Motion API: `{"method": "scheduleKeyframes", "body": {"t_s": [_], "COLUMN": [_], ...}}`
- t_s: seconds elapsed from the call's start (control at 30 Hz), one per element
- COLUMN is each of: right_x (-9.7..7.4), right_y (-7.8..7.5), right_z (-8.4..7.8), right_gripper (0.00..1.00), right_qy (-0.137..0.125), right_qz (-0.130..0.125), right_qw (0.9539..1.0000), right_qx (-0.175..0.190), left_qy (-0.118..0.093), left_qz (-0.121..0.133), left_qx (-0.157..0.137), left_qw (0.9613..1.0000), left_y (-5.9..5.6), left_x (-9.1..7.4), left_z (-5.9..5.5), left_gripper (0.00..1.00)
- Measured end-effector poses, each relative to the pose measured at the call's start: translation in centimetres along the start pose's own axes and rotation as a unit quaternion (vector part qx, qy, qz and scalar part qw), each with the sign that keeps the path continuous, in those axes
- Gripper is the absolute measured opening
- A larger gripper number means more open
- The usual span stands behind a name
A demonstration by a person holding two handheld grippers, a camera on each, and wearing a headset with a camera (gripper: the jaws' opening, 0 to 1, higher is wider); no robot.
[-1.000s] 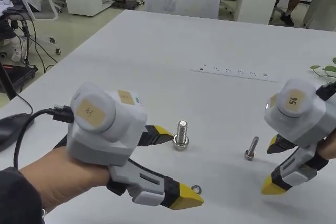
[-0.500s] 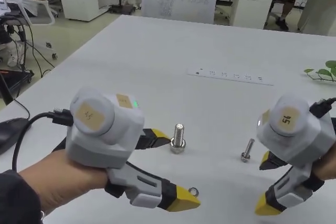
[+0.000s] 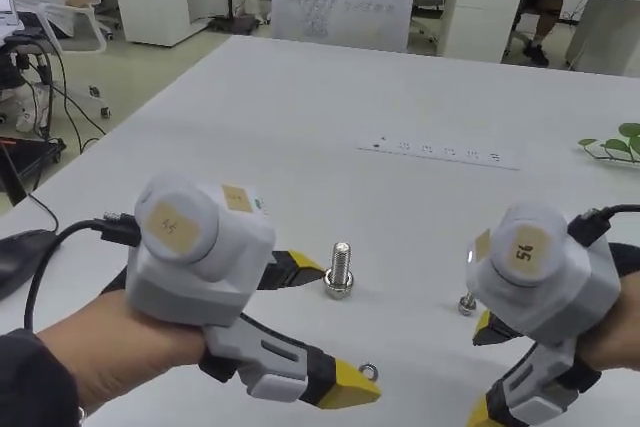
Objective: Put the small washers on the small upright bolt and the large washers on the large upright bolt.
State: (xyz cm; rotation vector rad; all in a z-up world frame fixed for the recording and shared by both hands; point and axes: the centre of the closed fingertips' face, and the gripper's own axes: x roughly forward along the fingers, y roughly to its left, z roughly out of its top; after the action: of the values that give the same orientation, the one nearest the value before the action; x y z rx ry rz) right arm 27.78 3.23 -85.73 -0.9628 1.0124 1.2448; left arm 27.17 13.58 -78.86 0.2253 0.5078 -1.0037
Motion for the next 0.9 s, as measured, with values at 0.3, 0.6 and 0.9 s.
{"method": "scheduleKeyframes", "body": {"t_s": [0.3, 0.6, 0.9], "right_x": [0.2, 0.4, 0.5], "right_y": [0.8, 0.9, 0.5], "right_z": [1.4, 3.3, 4.8], "right_gripper": [0.55, 0.55, 0.55], "right_qy": [-0.003, -0.008, -0.008], "right_qz": [0.006, 0.008, 0.008], "right_qw": [0.9998, 0.9993, 0.9985], "right_qx": [-0.018, -0.037, -0.053], "left_qy": [0.000, -0.002, -0.004], "left_qz": [0.002, 0.005, 0.007], "left_qx": [0.000, 0.000, -0.001], "left_qw": [1.0000, 1.0000, 1.0000], "left_y": [0.0, 0.1, 0.4], "left_x": [-0.1, -0.3, -0.5], "left_z": [0.0, 0.0, 0.0], "left_gripper": [0.74, 0.74, 0.74]}}
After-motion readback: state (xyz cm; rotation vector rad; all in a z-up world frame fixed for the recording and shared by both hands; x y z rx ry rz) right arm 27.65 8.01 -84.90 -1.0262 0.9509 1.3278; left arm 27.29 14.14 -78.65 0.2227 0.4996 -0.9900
